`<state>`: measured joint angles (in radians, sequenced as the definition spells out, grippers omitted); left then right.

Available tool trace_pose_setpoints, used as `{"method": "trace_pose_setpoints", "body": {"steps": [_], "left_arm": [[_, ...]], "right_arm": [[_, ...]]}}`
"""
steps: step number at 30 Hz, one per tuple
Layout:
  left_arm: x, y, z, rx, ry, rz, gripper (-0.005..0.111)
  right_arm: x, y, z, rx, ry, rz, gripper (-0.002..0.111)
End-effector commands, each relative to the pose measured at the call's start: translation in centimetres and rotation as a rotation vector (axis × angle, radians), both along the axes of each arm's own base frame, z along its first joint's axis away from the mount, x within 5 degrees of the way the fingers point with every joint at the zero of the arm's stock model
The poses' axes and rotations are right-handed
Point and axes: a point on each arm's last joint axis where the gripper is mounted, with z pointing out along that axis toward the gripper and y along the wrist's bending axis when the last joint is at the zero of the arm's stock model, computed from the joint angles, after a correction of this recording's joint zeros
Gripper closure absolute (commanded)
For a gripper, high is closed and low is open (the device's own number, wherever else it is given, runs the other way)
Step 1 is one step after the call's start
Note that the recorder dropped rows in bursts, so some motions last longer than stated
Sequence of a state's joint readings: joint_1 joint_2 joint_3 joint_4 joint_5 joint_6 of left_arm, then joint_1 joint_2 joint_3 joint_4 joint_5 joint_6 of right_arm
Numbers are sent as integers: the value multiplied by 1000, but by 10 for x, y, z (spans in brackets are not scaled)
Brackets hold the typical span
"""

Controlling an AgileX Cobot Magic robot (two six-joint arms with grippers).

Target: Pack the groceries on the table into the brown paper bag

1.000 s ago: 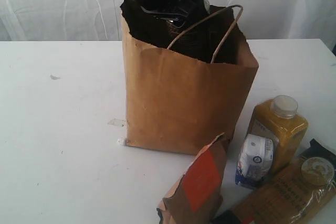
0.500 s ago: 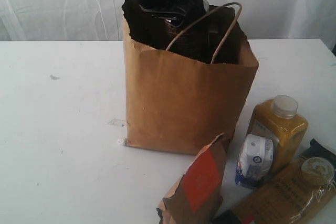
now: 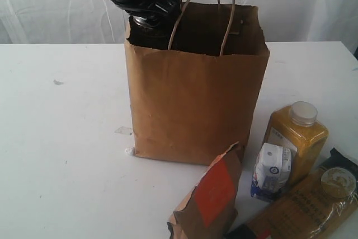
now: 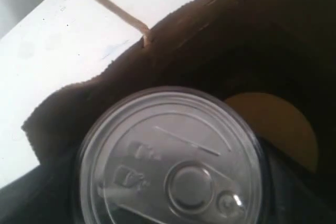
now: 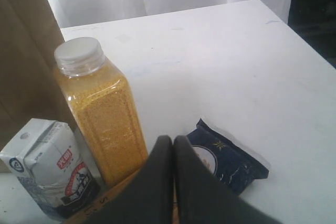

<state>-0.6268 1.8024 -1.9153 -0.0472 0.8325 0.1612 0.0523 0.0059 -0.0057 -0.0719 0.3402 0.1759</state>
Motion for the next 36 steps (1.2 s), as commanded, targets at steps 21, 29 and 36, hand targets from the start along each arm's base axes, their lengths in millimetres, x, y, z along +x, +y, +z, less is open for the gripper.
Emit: {"method": "trace_pose_setpoints", "body": {"steps": [21, 29, 36], "left_arm": [[-22, 12, 43, -96, -14, 26, 34], [-37, 21, 67, -162, -66, 20, 34], [-48, 27, 73, -154, -40, 13, 34]], "right_arm": [[0, 0, -1, -1, -5, -5, 108], [0, 0, -1, -1, -5, -5, 108], [0, 0, -1, -1, -5, -5, 108]]}}
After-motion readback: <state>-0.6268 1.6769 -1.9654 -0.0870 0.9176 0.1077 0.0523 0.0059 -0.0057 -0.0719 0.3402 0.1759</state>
